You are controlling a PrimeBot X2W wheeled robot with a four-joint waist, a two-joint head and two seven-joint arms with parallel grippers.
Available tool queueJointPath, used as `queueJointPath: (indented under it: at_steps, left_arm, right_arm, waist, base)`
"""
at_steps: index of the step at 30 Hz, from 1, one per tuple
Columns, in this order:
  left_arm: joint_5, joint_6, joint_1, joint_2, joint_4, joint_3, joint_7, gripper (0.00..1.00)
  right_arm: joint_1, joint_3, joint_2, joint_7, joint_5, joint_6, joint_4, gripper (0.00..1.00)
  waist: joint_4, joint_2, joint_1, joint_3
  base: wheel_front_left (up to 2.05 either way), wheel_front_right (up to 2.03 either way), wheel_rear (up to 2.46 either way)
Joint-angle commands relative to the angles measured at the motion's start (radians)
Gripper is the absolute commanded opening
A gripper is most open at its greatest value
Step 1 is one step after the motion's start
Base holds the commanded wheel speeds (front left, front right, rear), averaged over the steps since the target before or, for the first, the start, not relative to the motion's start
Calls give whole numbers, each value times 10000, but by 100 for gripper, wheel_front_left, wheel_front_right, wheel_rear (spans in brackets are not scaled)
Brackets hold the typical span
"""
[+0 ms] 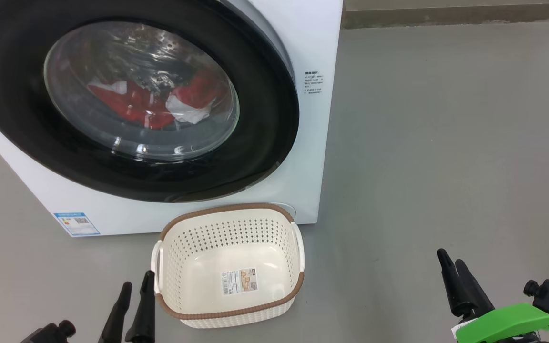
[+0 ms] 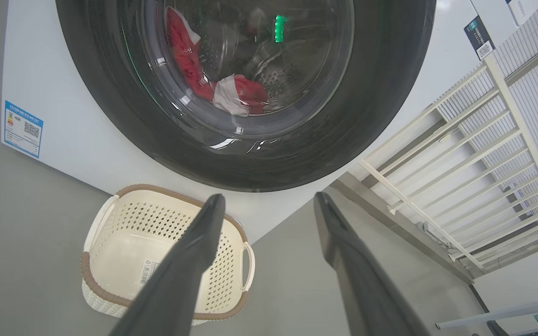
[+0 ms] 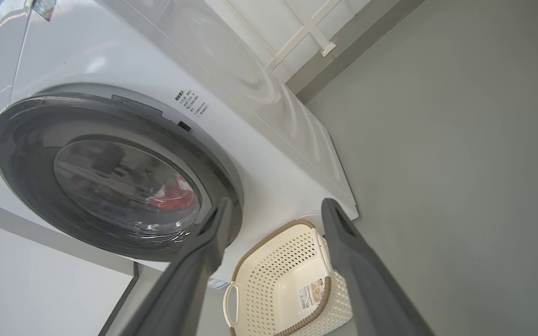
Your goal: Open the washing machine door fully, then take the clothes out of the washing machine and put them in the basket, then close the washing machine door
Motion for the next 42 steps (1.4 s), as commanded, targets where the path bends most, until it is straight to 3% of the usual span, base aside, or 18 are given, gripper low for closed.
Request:
queueJointPath:
  at_steps: [1,42]
  left_arm:
    - [368,40,-51,179,-335,146,-130,100]
    - [4629,163,263,230,-998,150,-1317,100]
  right_arm:
    - [-179,103,-160,-145,-364,-4,-319,100]
    - [175,164,-322,-1319,-3693,-7,-778,100]
  waist:
    - [-3,0,-1,5]
    - [-39,0,-1,101]
  base:
    - [0,0,0]
    - [0,0,0]
